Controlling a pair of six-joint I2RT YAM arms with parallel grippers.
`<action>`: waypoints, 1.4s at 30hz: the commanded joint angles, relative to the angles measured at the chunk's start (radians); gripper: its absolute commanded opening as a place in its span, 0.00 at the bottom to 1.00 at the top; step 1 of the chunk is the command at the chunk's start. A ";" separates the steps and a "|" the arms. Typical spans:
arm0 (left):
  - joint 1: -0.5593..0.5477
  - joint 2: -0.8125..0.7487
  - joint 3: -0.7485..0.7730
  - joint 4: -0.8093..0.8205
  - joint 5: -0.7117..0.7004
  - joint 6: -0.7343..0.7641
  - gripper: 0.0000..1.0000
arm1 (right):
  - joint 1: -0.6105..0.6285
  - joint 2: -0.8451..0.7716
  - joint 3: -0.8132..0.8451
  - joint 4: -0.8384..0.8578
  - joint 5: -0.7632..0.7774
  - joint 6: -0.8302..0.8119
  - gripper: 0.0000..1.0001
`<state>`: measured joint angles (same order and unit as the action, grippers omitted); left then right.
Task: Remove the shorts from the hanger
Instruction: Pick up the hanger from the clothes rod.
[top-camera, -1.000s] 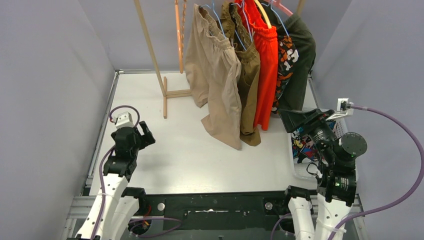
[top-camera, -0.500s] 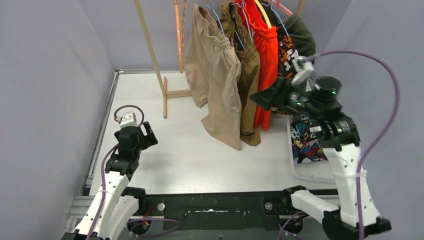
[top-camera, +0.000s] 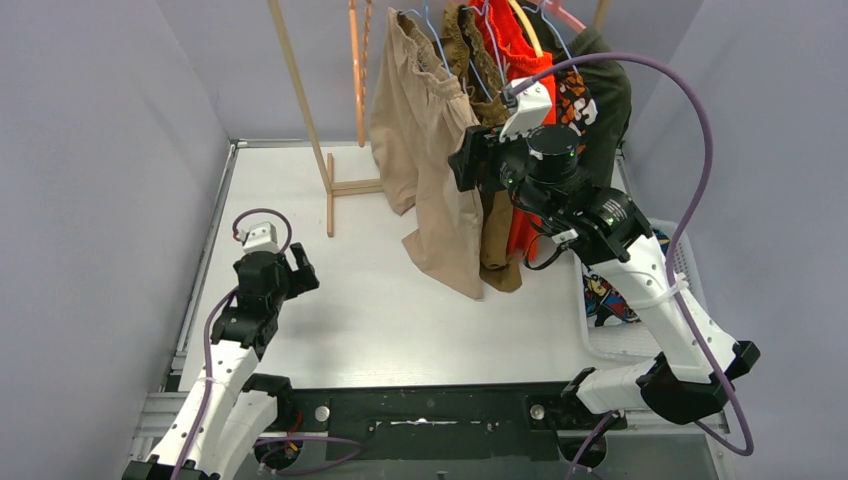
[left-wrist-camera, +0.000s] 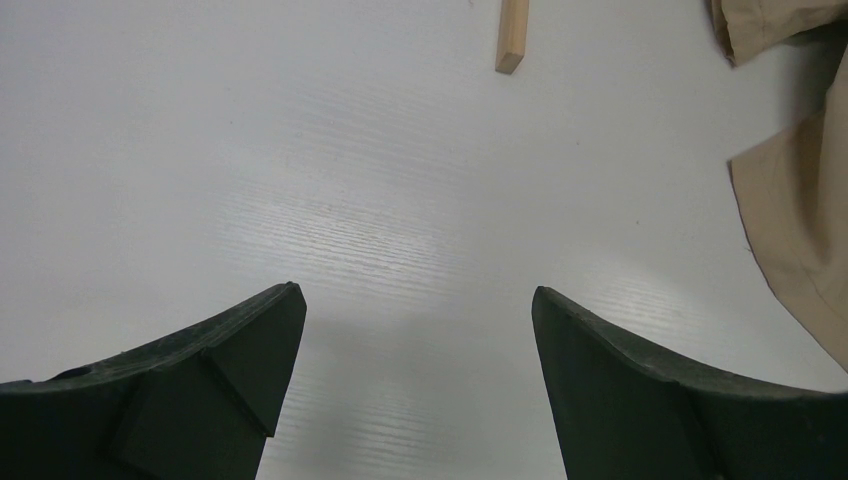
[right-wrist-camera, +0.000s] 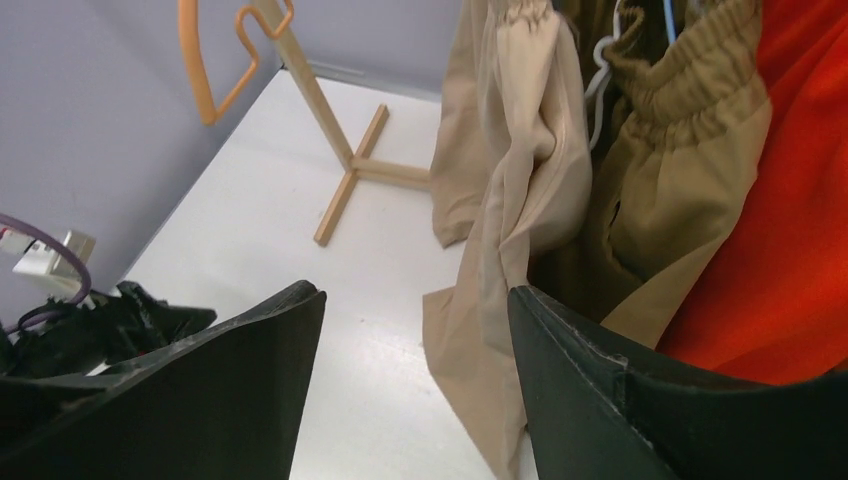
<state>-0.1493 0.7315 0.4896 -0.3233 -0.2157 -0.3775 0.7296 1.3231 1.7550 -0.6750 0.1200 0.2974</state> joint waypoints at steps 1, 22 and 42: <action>-0.004 0.022 0.042 0.064 0.042 0.022 0.85 | 0.023 0.042 0.044 0.141 0.138 -0.124 0.67; -0.001 0.077 0.047 0.075 0.077 0.034 0.85 | -0.189 0.537 0.617 -0.075 -0.228 -0.174 0.61; 0.005 0.095 0.044 0.079 0.095 0.032 0.85 | -0.102 0.581 0.543 0.130 0.027 -0.257 0.32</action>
<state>-0.1490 0.8303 0.4904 -0.3016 -0.1368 -0.3557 0.5995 1.8946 2.2921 -0.6617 0.0242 0.0860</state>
